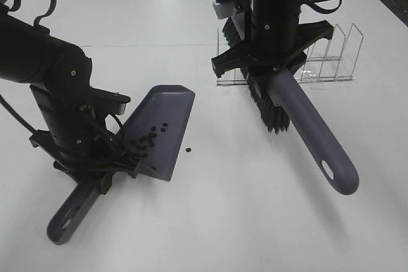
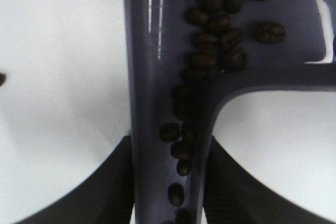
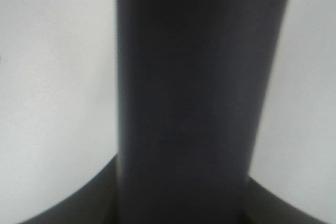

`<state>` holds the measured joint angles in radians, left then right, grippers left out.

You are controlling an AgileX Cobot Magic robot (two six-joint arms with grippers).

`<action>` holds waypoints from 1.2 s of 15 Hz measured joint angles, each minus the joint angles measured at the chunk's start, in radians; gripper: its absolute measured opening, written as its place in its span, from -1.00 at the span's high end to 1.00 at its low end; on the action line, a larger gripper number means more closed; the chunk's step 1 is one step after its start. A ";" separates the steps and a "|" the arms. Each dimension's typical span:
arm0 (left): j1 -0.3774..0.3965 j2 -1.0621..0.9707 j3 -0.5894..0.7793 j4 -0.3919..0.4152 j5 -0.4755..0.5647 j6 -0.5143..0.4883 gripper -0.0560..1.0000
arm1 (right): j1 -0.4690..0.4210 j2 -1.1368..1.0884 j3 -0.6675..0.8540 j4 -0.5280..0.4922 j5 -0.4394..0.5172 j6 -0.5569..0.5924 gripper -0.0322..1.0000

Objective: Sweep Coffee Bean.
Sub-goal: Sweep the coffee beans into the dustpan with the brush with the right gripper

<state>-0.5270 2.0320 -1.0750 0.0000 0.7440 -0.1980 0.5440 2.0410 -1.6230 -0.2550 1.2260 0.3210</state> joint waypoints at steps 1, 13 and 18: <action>0.000 0.000 0.000 0.000 0.000 0.000 0.27 | -0.001 0.027 0.000 -0.006 -0.009 0.017 0.37; 0.000 0.000 0.000 0.000 -0.001 0.000 0.27 | -0.001 0.231 0.000 0.605 -0.422 -0.105 0.37; 0.000 0.000 0.000 0.000 -0.003 0.000 0.27 | -0.001 0.233 -0.018 0.716 -0.503 -0.132 0.37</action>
<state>-0.5270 2.0320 -1.0750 0.0000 0.7410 -0.1980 0.5430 2.2740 -1.6410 0.4610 0.7230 0.1890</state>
